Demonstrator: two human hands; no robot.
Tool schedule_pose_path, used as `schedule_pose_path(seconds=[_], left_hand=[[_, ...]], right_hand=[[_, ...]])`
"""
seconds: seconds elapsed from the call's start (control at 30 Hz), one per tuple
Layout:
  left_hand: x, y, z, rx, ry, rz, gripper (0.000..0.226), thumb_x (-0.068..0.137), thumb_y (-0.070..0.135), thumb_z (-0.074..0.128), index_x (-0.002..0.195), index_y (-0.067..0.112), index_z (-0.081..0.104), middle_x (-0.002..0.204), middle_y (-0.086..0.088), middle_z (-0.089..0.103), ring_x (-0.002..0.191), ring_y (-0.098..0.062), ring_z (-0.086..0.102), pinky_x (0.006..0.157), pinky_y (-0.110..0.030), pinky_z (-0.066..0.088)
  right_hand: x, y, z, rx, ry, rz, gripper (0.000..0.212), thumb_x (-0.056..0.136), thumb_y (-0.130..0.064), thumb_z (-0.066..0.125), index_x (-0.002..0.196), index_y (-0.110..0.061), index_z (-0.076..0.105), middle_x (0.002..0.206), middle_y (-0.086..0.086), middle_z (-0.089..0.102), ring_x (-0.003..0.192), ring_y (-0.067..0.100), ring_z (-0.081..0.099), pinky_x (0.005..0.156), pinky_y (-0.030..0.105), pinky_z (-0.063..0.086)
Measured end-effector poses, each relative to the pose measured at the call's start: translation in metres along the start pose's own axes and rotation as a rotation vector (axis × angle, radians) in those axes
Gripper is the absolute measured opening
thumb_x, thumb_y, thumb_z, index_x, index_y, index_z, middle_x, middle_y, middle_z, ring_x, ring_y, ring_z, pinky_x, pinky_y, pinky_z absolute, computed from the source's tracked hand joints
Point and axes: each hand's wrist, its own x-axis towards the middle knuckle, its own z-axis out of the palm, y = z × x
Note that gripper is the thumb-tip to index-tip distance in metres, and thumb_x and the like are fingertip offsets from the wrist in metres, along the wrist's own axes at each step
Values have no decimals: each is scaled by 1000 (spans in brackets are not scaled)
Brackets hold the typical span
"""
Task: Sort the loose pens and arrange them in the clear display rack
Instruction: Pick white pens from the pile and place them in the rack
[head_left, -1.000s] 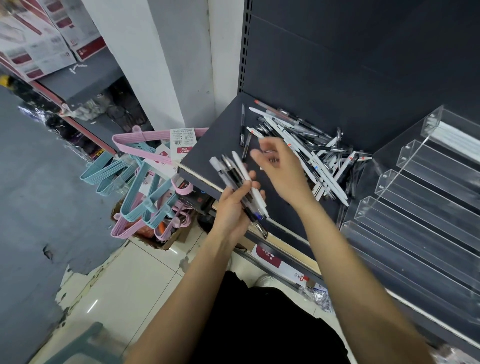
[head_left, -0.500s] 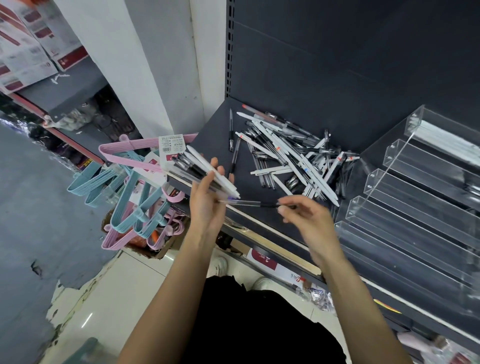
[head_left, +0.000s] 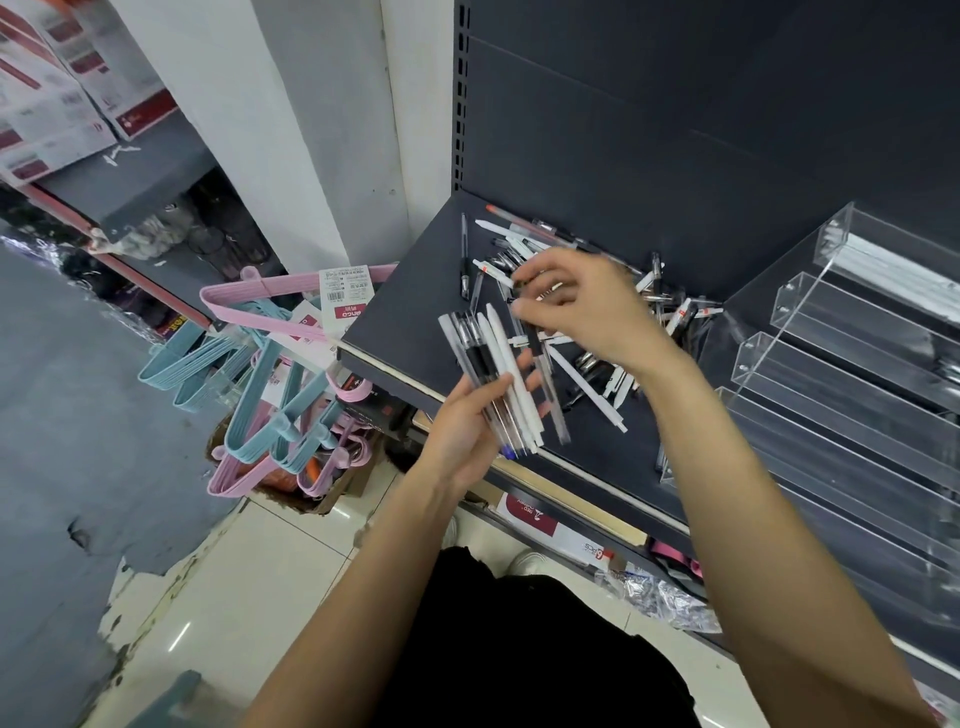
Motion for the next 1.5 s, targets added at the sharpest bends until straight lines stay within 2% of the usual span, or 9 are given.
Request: schedule_pose_path(seconds=[0.17, 0.23, 0.47, 0.9, 1.07, 1.23, 1.37, 1.43, 1.5], left_hand=[[0, 1, 4, -73, 9, -49, 26, 95, -1, 46, 121, -3, 47, 115, -20, 67, 101, -28, 68, 84, -51, 55], [0, 1, 5, -106, 6, -48, 35, 94, -1, 47, 129, -2, 41, 114, -20, 67, 99, -27, 69, 81, -50, 56], [1, -7, 9, 65, 27, -24, 36, 96, -5, 42, 129, 2, 52, 106, -7, 72, 94, -20, 70, 80, -40, 59], [4, -9, 6, -184, -41, -151, 58, 79, -14, 22, 121, 6, 57, 117, -13, 67, 104, -25, 68, 83, -45, 57], [2, -6, 7, -52, -95, -131, 45, 90, -11, 37, 130, 4, 51, 119, -12, 67, 107, -24, 66, 82, -43, 57], [2, -4, 7, 11, -83, -95, 39, 89, -7, 49, 125, 6, 53, 113, -9, 68, 100, -20, 69, 78, -39, 58], [3, -7, 14, 124, -77, -68, 32, 93, -5, 46, 121, 7, 55, 101, -6, 72, 94, -18, 69, 76, -33, 58], [4, -13, 21, 195, -74, -42, 33, 94, -6, 46, 124, 4, 54, 95, -4, 72, 88, -15, 69, 74, -30, 58], [6, -18, 27, 197, -74, -43, 37, 94, -5, 45, 129, 4, 53, 101, -4, 72, 92, -14, 69, 84, -34, 56]], right_hand=[[8, 8, 19, -19, 0, 36, 15, 78, -18, 77, 86, -20, 64, 78, -3, 67, 54, 27, 65, 47, 33, 52], [8, 11, 18, 2, 33, 71, 15, 78, -19, 77, 85, -17, 64, 77, -1, 68, 54, 31, 65, 50, 37, 55], [8, 17, 19, 8, -5, 102, 18, 77, -21, 77, 87, -11, 66, 66, 4, 67, 52, 16, 62, 50, 30, 54], [3, 24, 27, 19, -16, 85, 17, 79, -18, 76, 91, -13, 64, 72, -5, 62, 56, 15, 60, 51, 20, 50], [3, 27, 31, -16, 63, 95, 21, 76, -23, 78, 89, -14, 65, 72, -6, 63, 56, 17, 63, 54, 23, 54], [-1, 20, 36, -24, 152, 122, 27, 74, -29, 80, 93, -15, 67, 72, -8, 60, 51, 5, 55, 41, 11, 42], [-31, 27, 32, 76, 383, 138, 21, 81, -31, 73, 96, -20, 65, 85, -8, 57, 69, 9, 59, 59, 26, 53], [-59, 32, 37, -15, 557, 94, 18, 84, -28, 70, 99, -21, 64, 98, -9, 53, 86, 7, 56, 75, 22, 50], [-87, 38, 42, -195, 695, 81, 22, 86, -30, 68, 103, -18, 64, 108, -5, 51, 100, 7, 50, 88, 15, 39]])
